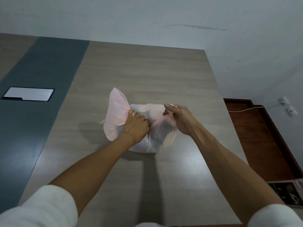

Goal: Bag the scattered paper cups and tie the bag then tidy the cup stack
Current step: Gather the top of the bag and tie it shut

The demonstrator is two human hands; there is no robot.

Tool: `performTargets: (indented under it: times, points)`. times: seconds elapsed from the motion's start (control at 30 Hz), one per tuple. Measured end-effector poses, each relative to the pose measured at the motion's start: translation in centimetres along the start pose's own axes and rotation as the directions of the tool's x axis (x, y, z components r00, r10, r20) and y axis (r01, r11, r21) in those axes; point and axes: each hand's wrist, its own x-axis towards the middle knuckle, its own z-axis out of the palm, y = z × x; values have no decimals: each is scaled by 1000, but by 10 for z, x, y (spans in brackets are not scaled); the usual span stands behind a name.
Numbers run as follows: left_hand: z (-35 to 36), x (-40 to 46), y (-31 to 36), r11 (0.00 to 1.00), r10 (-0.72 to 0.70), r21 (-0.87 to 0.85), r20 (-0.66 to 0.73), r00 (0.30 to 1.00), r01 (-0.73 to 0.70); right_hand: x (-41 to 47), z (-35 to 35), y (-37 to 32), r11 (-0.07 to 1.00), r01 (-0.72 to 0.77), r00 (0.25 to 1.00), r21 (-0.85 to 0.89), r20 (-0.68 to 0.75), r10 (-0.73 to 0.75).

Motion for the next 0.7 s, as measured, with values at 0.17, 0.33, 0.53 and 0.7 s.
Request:
performTargets:
  times: [0.17,0.33,0.53,0.7]
  points:
    - [10,-11,-10,998,-23,-60,-184,983,12,10,34,19,549,-5,992,-836,-74,-104]
    - [3,-37,-39,938,-302,-324,-580,756,125,16,59,36,253,-29,948,-967,-107,-300]
    - [-8,-40,-88,83,-803,-933,146,577,351,21,69,36,155,-32,933,-987,-86,-351]
    - [-23,-17,-118,-230,-588,-912,409,698,340,28,68,38,91,-34,934,-995,-64,-351]
